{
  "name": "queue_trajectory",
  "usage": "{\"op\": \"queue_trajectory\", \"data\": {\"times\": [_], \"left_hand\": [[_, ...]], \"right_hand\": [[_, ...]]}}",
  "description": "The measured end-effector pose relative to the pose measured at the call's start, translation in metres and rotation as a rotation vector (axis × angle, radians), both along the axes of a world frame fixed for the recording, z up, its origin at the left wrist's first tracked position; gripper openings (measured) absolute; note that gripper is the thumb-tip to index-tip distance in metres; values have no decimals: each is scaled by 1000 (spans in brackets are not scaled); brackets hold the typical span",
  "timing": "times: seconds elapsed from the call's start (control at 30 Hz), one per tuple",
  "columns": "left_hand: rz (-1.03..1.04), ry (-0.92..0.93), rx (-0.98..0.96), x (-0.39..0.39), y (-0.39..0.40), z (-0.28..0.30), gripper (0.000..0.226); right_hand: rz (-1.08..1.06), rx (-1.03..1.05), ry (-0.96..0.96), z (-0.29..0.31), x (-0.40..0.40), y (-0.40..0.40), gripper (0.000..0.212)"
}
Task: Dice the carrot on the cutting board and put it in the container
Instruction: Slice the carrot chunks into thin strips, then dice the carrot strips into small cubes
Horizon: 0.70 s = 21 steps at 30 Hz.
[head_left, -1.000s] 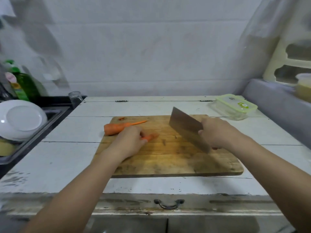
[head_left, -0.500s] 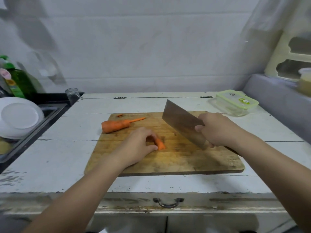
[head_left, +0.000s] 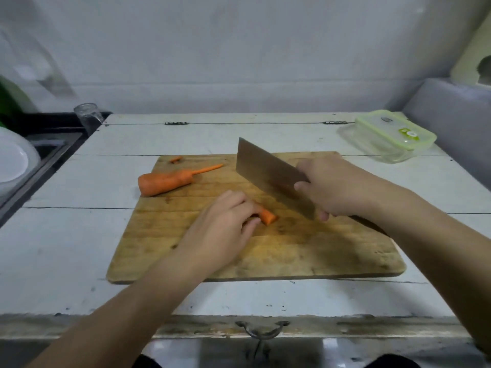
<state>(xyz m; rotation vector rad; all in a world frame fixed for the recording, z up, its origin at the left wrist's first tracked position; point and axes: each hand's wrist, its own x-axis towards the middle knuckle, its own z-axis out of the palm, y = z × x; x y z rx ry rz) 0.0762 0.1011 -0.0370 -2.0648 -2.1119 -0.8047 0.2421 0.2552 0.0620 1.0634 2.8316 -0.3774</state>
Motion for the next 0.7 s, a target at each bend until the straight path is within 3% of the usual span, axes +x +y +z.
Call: {"op": "queue_trajectory", "data": {"times": [0.07,0.13,0.27,0.47,0.7], "left_hand": [[-35,-11,9,0,-3,0,21],[-38,-23,-2,5,-10,2,26],[29,-38,-191,22,-28,10,44],[45,-41,-361,27,-30,25,53],[19,26,-372,25,-30,22,54]], "right_hand": [[-3,-48,9,-2,-2,1,19],[-24,-44,-12,-3,1,-1,8],[-99,-51,30,6,19,-18,19],[-64,-53,-7,29,29,-63,17],[-4,6,-40,15,19,-67,9]]}}
